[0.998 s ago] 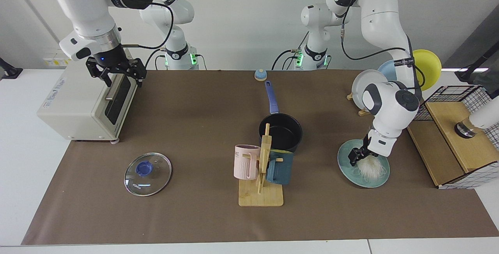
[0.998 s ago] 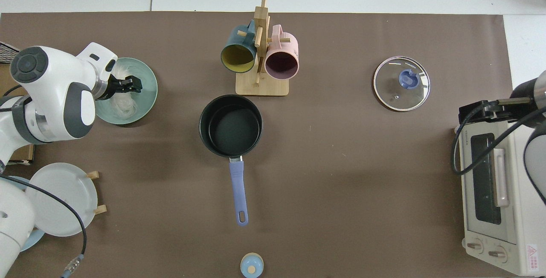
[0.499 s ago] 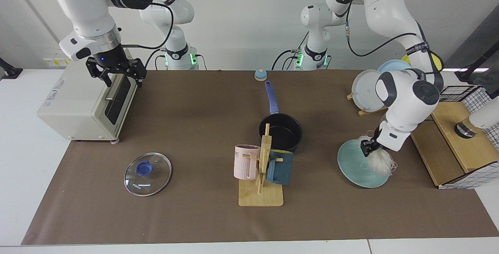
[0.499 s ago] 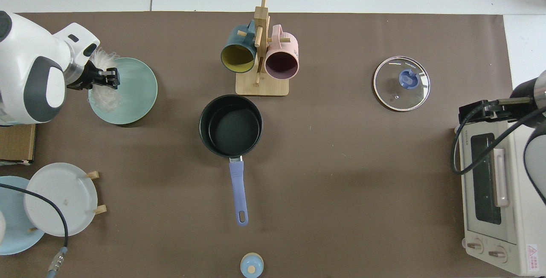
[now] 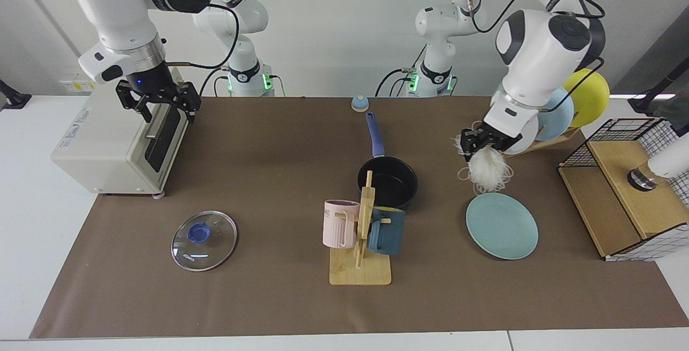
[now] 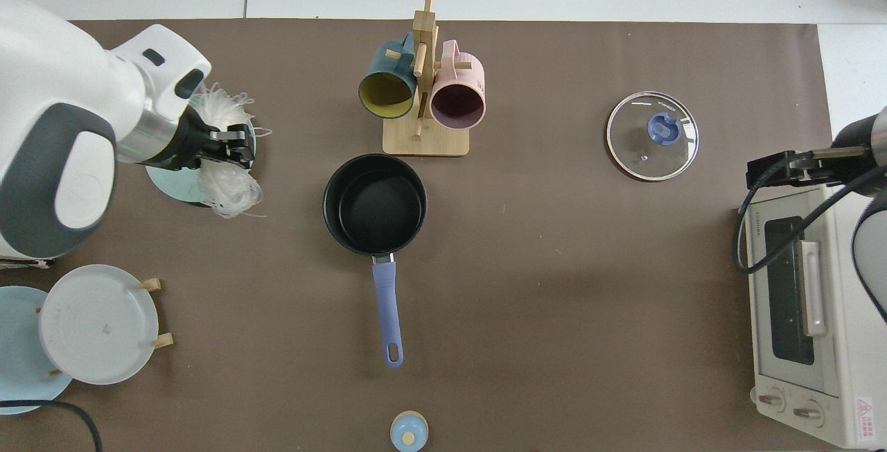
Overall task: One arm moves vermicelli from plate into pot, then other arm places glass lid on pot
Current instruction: 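Carry the vermicelli over the pot while the right gripper reaches the lid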
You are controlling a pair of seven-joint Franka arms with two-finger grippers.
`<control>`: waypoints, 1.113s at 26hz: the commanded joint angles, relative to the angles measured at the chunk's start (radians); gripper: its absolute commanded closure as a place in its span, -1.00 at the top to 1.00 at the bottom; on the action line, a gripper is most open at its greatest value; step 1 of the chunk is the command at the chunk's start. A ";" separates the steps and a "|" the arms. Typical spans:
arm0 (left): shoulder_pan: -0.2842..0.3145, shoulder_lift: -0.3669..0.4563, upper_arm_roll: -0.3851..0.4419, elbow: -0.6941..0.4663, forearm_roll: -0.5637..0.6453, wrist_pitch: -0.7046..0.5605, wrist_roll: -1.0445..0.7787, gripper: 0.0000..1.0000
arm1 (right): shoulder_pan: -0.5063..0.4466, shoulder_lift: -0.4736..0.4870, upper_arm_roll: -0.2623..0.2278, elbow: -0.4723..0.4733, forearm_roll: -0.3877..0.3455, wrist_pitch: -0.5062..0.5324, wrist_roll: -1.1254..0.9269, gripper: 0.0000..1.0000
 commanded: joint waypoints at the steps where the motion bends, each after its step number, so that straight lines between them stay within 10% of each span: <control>1: -0.005 -0.028 -0.107 -0.099 -0.030 0.097 -0.116 -1.00 | -0.003 0.087 0.003 0.090 0.007 0.003 -0.032 0.98; 15: -0.034 0.036 -0.159 -0.251 -0.075 0.343 -0.130 -1.00 | 0.043 0.507 -0.003 0.498 -0.004 0.040 0.045 0.98; 29: -0.077 0.131 -0.170 -0.356 -0.062 0.549 -0.151 -1.00 | 0.051 0.653 -0.006 0.431 0.005 0.330 0.118 0.98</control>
